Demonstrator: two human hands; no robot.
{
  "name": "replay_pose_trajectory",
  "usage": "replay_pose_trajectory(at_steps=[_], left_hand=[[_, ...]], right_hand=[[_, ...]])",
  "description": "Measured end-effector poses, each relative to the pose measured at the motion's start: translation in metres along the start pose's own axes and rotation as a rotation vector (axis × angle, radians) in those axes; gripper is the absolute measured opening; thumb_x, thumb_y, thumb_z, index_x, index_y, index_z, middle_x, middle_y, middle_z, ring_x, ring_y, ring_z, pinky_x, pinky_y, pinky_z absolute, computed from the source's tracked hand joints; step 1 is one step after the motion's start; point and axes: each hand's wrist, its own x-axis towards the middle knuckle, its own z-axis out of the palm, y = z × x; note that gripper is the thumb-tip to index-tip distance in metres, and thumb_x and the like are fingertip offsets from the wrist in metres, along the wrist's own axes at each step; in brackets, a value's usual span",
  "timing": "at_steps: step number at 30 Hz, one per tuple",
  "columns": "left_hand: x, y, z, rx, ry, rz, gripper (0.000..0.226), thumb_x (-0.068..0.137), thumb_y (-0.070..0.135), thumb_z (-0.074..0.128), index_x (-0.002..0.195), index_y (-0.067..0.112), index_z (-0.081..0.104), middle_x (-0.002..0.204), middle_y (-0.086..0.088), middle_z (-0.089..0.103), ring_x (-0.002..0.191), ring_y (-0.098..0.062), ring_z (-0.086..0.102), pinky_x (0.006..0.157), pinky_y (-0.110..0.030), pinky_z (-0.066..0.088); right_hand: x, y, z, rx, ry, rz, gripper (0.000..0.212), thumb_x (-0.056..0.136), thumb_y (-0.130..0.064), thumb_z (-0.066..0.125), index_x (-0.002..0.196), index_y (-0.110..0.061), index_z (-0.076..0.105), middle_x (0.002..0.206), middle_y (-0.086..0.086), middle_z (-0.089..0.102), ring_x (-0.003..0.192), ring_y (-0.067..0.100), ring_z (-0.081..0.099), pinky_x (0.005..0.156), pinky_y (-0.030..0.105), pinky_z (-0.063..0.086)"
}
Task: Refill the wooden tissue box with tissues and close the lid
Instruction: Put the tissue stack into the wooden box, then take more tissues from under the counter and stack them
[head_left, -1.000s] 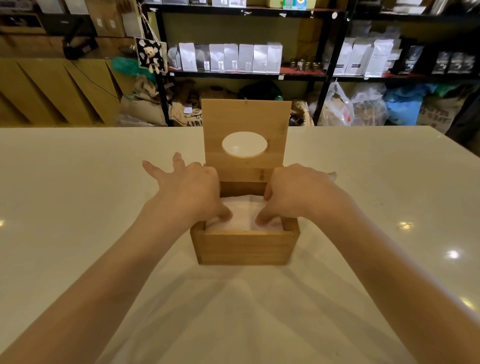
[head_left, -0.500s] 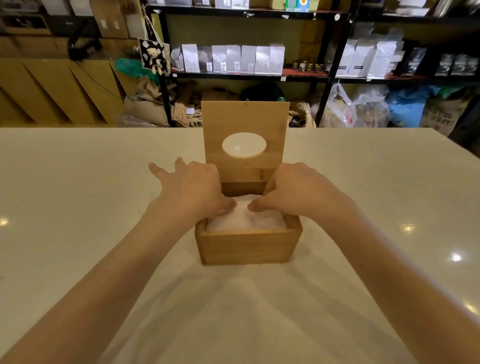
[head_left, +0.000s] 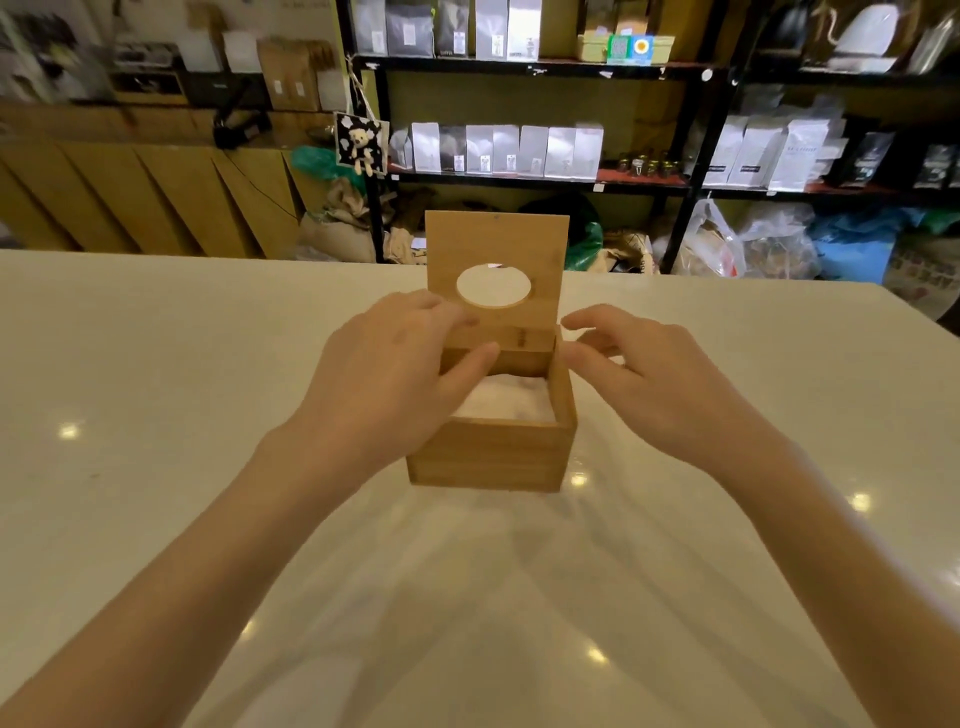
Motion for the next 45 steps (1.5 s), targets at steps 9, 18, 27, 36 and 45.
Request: replay_pose_trajectory(at_steps=[9, 18, 27, 36, 45], left_hand=[[-0.061, 0.033, 0.044, 0.110, 0.157, 0.005, 0.057, 0.092, 0.043, 0.025, 0.144, 0.018, 0.025, 0.156, 0.000, 0.018, 0.144, -0.016, 0.010, 0.114, -0.044, 0.009], [-0.143, 0.070, 0.077, 0.093, 0.074, 0.009, 0.059, 0.094, 0.044, 0.016, 0.146, 0.021, 0.000, 0.157, 0.000, 0.003, 0.144, -0.017, -0.002, 0.113, -0.048, -0.010], [-0.240, 0.080, 0.061, -0.235, 0.105, -0.012, 0.053, 0.090, 0.042, 0.025, 0.137, 0.021, 0.037, 0.144, -0.003, 0.042, 0.130, -0.011, 0.031, 0.103, -0.029, 0.021], [-0.325, 0.061, 0.083, -0.218, 0.115, -0.003, 0.039, 0.087, 0.032, 0.042, 0.119, 0.014, 0.054, 0.116, -0.007, 0.059, 0.110, -0.015, 0.044, 0.088, -0.021, 0.030], [-0.339, 0.026, 0.140, -0.162, -0.241, -0.136, 0.040, 0.093, 0.033, 0.041, 0.130, 0.018, 0.045, 0.128, -0.004, 0.054, 0.114, -0.023, 0.054, 0.088, -0.038, 0.047]], right_hand=[[-0.069, 0.034, 0.036, -0.329, 0.210, -0.182, 0.053, 0.094, -0.032, 0.033, 0.143, -0.013, 0.025, 0.151, 0.007, 0.032, 0.141, 0.021, 0.025, 0.112, 0.032, 0.013], [-0.149, 0.055, 0.057, -0.492, 0.251, -0.169, 0.062, 0.091, -0.042, 0.028, 0.143, -0.013, 0.012, 0.154, 0.013, 0.022, 0.139, 0.021, 0.004, 0.112, 0.036, -0.001], [-0.249, 0.038, 0.086, -0.195, 0.450, -0.143, 0.047, 0.091, -0.032, 0.038, 0.135, -0.014, 0.032, 0.139, 0.011, 0.048, 0.131, 0.017, 0.029, 0.110, 0.031, 0.020], [-0.333, 0.048, 0.141, -0.231, 0.523, -0.081, 0.040, 0.085, -0.019, 0.053, 0.122, -0.005, 0.049, 0.121, 0.014, 0.062, 0.119, 0.021, 0.046, 0.106, 0.033, 0.032], [-0.336, 0.066, 0.172, -0.091, 0.150, 0.134, 0.037, 0.092, -0.025, 0.043, 0.128, -0.013, 0.043, 0.086, 0.002, 0.067, 0.074, 0.018, 0.064, 0.065, 0.032, 0.051]])
